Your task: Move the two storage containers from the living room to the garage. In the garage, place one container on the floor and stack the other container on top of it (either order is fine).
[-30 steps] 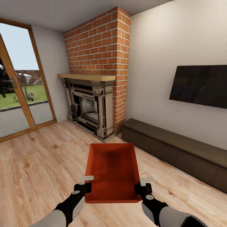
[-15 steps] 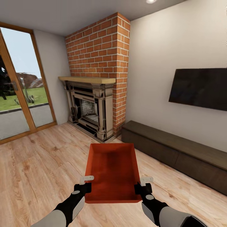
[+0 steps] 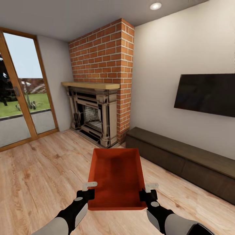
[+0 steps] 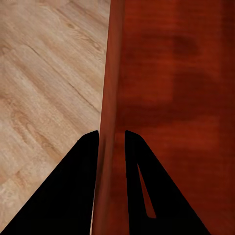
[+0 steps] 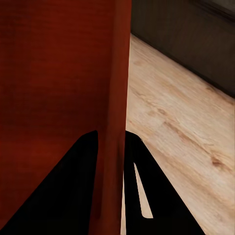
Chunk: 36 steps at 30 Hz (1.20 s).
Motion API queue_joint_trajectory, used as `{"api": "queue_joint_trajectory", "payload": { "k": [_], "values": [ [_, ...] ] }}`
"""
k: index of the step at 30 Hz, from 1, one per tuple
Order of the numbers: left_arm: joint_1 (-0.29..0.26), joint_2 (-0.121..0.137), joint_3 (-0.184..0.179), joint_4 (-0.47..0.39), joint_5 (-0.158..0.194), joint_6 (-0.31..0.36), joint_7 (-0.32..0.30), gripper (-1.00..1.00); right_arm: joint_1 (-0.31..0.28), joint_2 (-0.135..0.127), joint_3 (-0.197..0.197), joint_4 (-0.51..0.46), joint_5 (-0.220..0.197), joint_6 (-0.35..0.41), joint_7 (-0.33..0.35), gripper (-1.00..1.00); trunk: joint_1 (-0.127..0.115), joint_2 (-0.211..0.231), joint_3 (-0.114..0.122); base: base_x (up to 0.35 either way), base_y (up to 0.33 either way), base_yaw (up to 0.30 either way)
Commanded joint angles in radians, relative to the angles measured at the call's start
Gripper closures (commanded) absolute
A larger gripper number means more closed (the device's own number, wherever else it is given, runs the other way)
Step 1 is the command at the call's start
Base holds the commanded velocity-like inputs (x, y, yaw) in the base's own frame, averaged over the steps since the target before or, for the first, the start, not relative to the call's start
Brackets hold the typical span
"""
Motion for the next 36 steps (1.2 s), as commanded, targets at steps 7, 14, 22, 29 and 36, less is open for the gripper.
{"api": "queue_joint_trajectory", "payload": {
  "k": [7,14,22,29,36],
  "values": [
    [-0.001,-0.004,0.006,-0.003,-0.006,-0.007,0.014,1.00,-0.001,0.006,-0.029,0.004,-0.024,-0.003,-0.006,1.00,0.000,-0.001,0.010,0.000,0.000,0.000],
    [-0.001,-0.003,0.006,-0.003,-0.006,-0.007,0.014,1.00,-0.001,0.006,-0.029,0.004,-0.024,-0.003,-0.005,1.00,0.000,-0.001,0.021,0.000,0.000,0.000],
    [-0.001,-0.004,0.006,-0.003,-0.006,-0.007,0.014,1.00,-0.001,0.006,-0.029,0.004,-0.024,-0.003,-0.006,1.00,0.000,-0.001,0.034,0.000,0.000,0.000],
    [-0.001,-0.004,0.006,-0.003,-0.006,-0.007,0.014,1.00,-0.001,0.006,-0.029,0.004,-0.024,-0.003,-0.006,1.00,0.000,-0.001,0.045,0.000,0.000,0.000],
    [-0.001,-0.004,0.006,-0.004,-0.006,-0.007,0.014,1.00,-0.001,0.006,-0.029,0.004,-0.024,-0.003,-0.006,1.00,0.000,-0.001,0.056,0.000,0.000,0.000]
  ]
}}
